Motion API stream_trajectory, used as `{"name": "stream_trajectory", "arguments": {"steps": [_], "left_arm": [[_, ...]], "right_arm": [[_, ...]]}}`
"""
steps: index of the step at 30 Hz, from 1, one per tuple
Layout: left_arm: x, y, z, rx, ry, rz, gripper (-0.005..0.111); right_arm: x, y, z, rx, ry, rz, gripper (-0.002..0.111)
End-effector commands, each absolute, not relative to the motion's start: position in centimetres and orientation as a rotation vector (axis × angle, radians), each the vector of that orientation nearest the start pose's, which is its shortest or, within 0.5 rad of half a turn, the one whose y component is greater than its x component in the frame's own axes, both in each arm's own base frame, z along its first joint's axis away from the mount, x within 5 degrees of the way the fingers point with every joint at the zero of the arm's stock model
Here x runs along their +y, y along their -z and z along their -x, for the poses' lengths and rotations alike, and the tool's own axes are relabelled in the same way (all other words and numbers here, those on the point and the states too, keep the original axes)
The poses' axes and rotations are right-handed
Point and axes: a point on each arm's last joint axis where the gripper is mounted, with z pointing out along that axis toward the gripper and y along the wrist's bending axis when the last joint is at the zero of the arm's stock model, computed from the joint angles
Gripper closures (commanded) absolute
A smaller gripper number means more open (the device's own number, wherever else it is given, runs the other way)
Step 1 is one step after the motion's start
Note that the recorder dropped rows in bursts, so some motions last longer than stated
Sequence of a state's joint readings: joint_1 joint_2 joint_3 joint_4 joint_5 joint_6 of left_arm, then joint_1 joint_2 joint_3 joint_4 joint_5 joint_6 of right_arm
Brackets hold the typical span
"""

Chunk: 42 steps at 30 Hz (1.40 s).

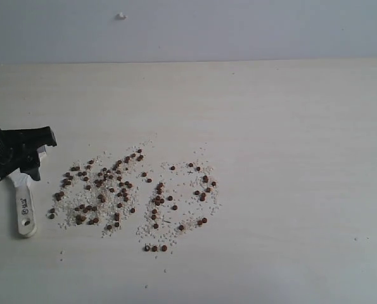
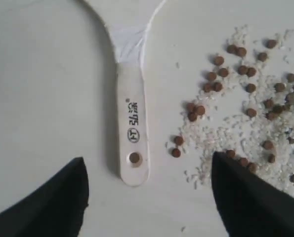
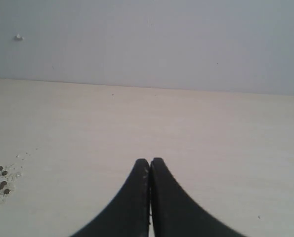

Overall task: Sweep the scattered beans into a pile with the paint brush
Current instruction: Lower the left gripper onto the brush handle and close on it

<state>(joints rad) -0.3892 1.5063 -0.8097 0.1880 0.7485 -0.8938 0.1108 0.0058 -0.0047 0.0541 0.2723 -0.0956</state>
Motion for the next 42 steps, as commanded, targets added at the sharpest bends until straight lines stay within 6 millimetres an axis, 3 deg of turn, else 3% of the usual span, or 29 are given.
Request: {"name": "stream_trajectory", "arguments": {"steps": [1,8,16,32,36,42], "left_arm": [[-8.7,-16.8,-25.6,2.857,-0.008,0.542,0.039],[-6.6,-13.5,-26.6,2.942,-0.107,0.634,0.039],[-5.6,-12.3,-27.7,2.946,0.057,0.627,0.039],[-5.7,-10.0,-29.3,3.029,0.006,0.591,0.040],[-5.7,-9.4,-29.2,3.047,-0.005,0.600,0.052],[-5.8,-9.4,-29.2,3.052,0.007,0.614,0.093]], "right_arm": [[0.7,-18.9,-5.5,1.743,-0.052,0.147,0.108],[0.7,-18.9,-5.5,1.743,-0.050,0.149,0.108],[0.7,-18.9,-5.5,1.743,-0.052,0.147,0.108],[0.7,-18.9,-5.5,1.743,-0.054,0.146,0.108],[0.7,-18.9,-5.5,1.743,-0.050,0.149,0.108],[0.7,-18.9,-5.5,1.743,-0.050,0.149,0.108]]}}
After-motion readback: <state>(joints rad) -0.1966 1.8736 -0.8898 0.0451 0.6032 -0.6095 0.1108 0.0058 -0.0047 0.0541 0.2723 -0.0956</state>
